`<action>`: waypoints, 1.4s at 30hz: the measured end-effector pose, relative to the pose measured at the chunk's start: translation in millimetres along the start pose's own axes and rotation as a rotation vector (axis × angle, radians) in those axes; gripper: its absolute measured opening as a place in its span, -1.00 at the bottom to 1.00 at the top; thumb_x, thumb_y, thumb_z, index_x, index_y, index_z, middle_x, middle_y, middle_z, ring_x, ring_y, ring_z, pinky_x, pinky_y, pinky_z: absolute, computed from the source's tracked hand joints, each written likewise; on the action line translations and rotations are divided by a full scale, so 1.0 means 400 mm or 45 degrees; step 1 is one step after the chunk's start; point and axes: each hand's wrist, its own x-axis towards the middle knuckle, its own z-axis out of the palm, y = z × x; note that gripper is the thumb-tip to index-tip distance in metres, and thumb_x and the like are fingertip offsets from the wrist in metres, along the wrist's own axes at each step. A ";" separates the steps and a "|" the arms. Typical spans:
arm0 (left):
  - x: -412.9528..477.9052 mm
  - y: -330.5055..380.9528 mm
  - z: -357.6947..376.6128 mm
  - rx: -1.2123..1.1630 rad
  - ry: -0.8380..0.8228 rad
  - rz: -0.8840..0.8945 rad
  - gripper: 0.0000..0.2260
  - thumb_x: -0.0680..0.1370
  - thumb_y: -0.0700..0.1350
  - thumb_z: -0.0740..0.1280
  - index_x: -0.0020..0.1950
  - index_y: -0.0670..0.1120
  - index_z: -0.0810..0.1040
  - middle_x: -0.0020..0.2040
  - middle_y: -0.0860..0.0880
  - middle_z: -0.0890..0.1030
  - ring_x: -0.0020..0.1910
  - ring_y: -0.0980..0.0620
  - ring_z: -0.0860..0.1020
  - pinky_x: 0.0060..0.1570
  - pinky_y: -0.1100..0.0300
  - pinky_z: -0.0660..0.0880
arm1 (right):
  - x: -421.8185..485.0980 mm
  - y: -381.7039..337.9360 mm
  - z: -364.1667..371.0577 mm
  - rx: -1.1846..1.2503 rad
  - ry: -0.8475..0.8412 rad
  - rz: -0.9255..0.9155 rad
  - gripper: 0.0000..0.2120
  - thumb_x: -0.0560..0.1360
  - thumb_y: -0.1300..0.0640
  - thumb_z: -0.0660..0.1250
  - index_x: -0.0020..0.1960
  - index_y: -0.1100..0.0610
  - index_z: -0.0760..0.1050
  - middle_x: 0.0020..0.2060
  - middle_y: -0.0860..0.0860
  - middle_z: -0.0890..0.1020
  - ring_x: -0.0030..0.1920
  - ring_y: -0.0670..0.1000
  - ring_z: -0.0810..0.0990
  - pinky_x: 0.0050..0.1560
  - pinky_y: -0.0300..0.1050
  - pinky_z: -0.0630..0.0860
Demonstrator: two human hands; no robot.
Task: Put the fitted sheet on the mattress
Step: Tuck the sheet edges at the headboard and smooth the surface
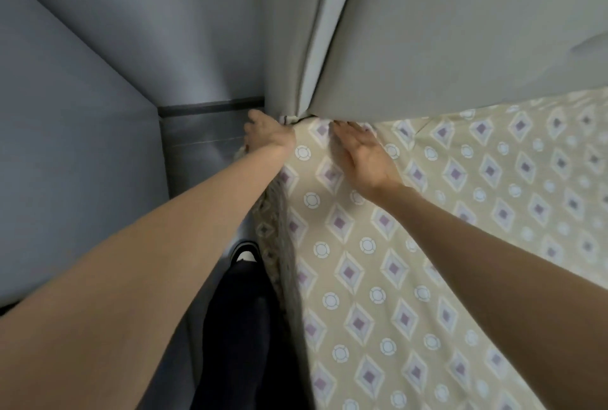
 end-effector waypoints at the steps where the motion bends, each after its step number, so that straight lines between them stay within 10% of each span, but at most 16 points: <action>1: -0.034 0.015 0.004 0.044 0.068 0.040 -0.61 0.55 -0.16 0.26 0.35 -0.17 0.26 0.37 -0.18 0.33 0.35 -0.18 0.33 0.28 0.03 0.33 | -0.019 0.020 -0.021 -0.004 0.018 0.068 -0.58 0.63 0.19 0.10 0.49 0.11 0.28 0.44 0.07 0.36 0.48 0.06 0.25 0.45 -0.11 0.19; 9: -0.205 0.068 0.133 0.451 -0.114 0.502 -0.68 0.56 -0.17 0.18 0.31 -0.04 0.45 0.38 -0.08 0.35 0.42 -0.09 0.23 0.36 0.10 0.21 | -0.066 0.177 -0.179 -0.072 0.163 0.400 -0.58 0.54 0.27 0.09 0.38 0.17 0.41 0.34 0.15 0.47 0.34 0.20 0.39 0.35 0.03 0.36; 17: -0.218 0.074 0.273 0.726 -0.227 1.049 -0.55 0.57 -0.18 0.15 0.48 -0.04 0.28 0.53 0.01 0.18 0.51 -0.08 0.12 0.50 0.03 0.04 | -0.002 0.306 -0.181 -0.002 -0.259 0.650 -0.38 0.59 0.04 0.01 0.57 -0.05 -0.18 0.56 -0.10 -0.17 0.55 0.15 -0.25 0.42 0.41 -0.15; 25: -0.190 0.039 0.305 0.791 -0.044 1.343 -0.57 0.59 -0.19 0.17 0.48 -0.06 0.30 0.51 -0.07 0.24 0.51 -0.11 0.14 0.51 -0.05 0.06 | 0.031 0.328 -0.152 -0.254 0.038 0.552 -0.50 0.57 0.12 0.12 0.49 0.06 0.12 0.44 0.07 0.21 0.47 0.24 0.07 0.20 0.57 0.18; 32: -0.221 0.029 0.303 0.820 0.052 1.403 -0.54 0.47 -0.33 0.34 0.34 -0.03 0.46 0.33 -0.01 0.44 0.32 -0.05 0.35 0.28 0.01 0.37 | -0.027 0.357 -0.176 -0.563 0.335 0.395 -0.74 0.52 0.15 0.22 0.19 0.15 0.46 0.15 0.09 0.57 0.27 0.18 0.36 0.29 0.13 0.20; 37: -0.247 0.030 0.274 0.946 -0.062 1.384 -0.35 0.38 -0.47 0.33 0.41 -0.03 0.39 0.30 0.00 0.41 0.30 -0.06 0.36 0.17 0.06 0.44 | -0.060 0.335 -0.278 -0.343 0.073 0.367 -0.57 0.59 -0.13 0.06 0.19 0.17 0.47 0.01 0.22 0.62 0.11 0.24 0.54 0.06 0.01 0.36; 42: -0.265 0.050 0.269 0.981 -0.104 1.340 -0.31 0.41 -0.48 0.28 0.46 -0.02 0.30 0.36 0.01 0.34 0.33 -0.05 0.31 0.26 0.07 0.39 | -0.003 0.358 -0.342 -0.422 -0.516 0.457 -0.82 0.49 0.05 0.23 -0.04 0.15 0.47 -0.08 0.12 0.57 -0.10 0.13 0.49 -0.08 -0.03 0.47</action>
